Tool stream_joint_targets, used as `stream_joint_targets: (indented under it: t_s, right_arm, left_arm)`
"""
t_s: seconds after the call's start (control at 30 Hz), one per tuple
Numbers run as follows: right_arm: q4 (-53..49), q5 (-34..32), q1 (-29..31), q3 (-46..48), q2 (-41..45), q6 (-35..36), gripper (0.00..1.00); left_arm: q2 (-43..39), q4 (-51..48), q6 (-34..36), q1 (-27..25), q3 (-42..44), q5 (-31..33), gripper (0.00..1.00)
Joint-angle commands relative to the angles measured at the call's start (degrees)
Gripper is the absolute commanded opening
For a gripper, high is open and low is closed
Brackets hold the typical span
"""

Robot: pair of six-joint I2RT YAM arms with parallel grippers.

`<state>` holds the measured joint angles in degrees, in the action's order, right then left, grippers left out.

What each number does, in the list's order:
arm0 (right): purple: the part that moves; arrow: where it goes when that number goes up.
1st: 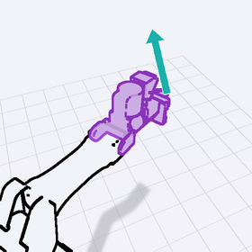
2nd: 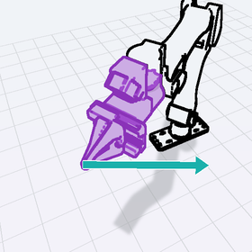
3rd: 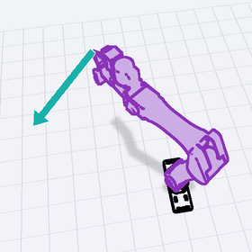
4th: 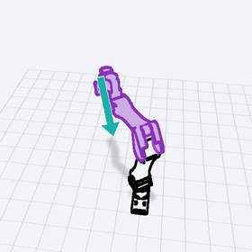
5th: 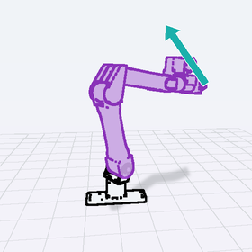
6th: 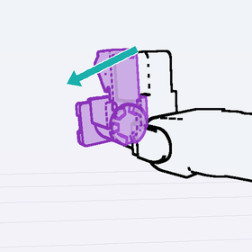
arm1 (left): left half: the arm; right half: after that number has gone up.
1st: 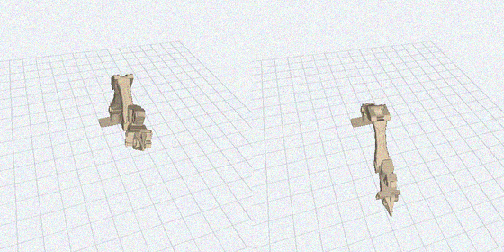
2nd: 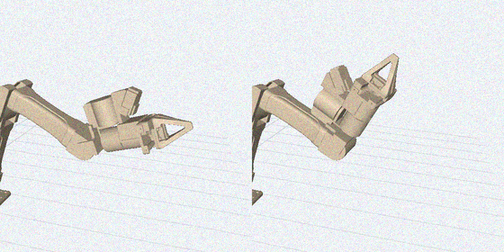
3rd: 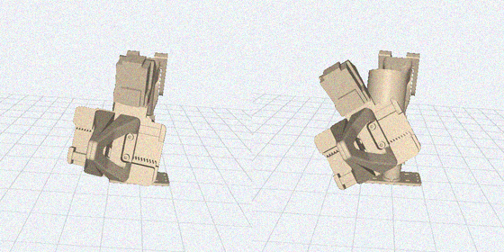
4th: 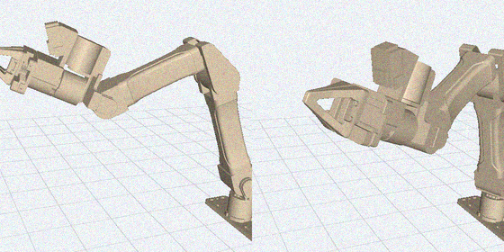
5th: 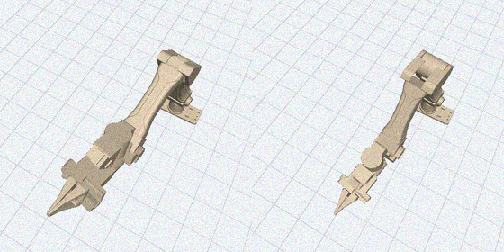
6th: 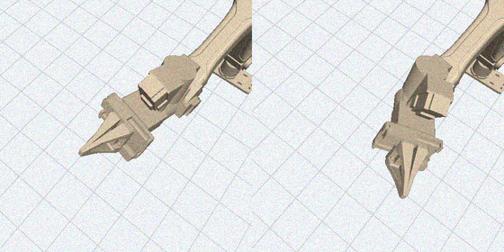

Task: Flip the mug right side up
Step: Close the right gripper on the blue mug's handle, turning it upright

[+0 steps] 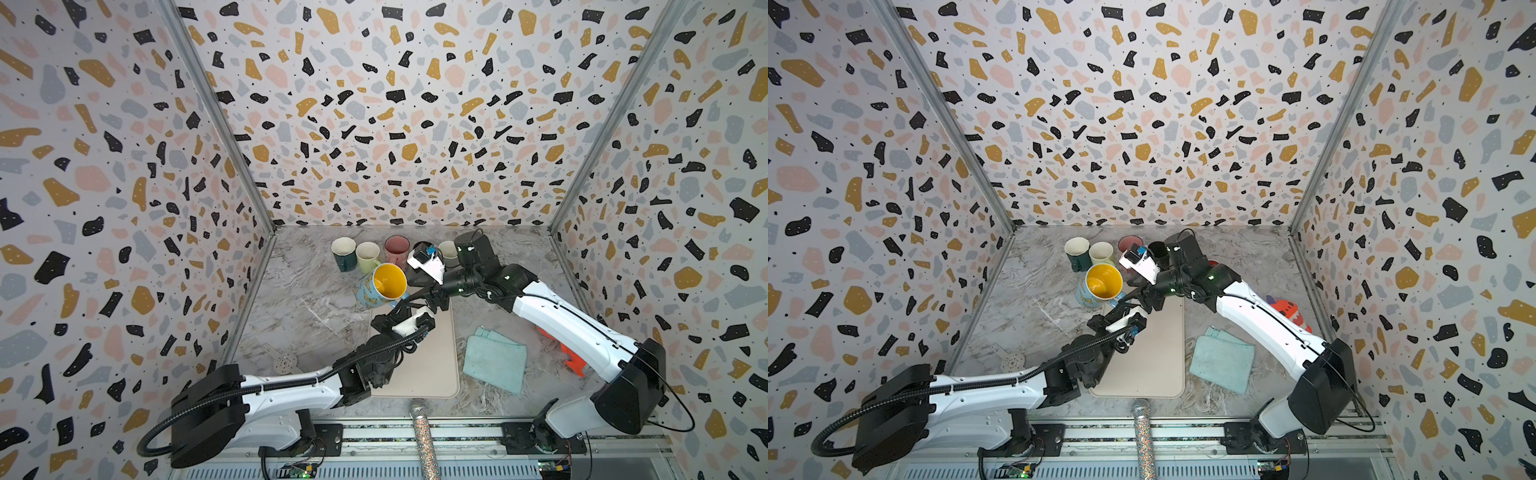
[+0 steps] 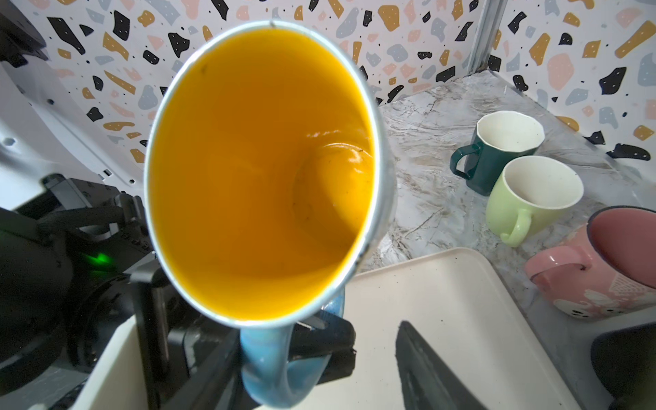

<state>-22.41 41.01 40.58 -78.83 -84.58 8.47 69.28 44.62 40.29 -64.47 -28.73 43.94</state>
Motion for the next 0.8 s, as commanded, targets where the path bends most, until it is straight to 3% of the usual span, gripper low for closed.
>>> stream_joint_targets:
  t_s: [0.0,0.77]
  right_arm:
    - [-0.85,0.52,1.35,-2.03,0.16,-0.59,0.65]
    - [-1.59,-0.16,2.49,-2.0,-3.6,-2.44,0.59]
  left_arm:
    - [-0.46,7.49,2.43,-0.39,-1.32,-0.26,0.0]
    - [-0.12,9.11,3.61,-2.85,-3.02,-2.21,0.0]
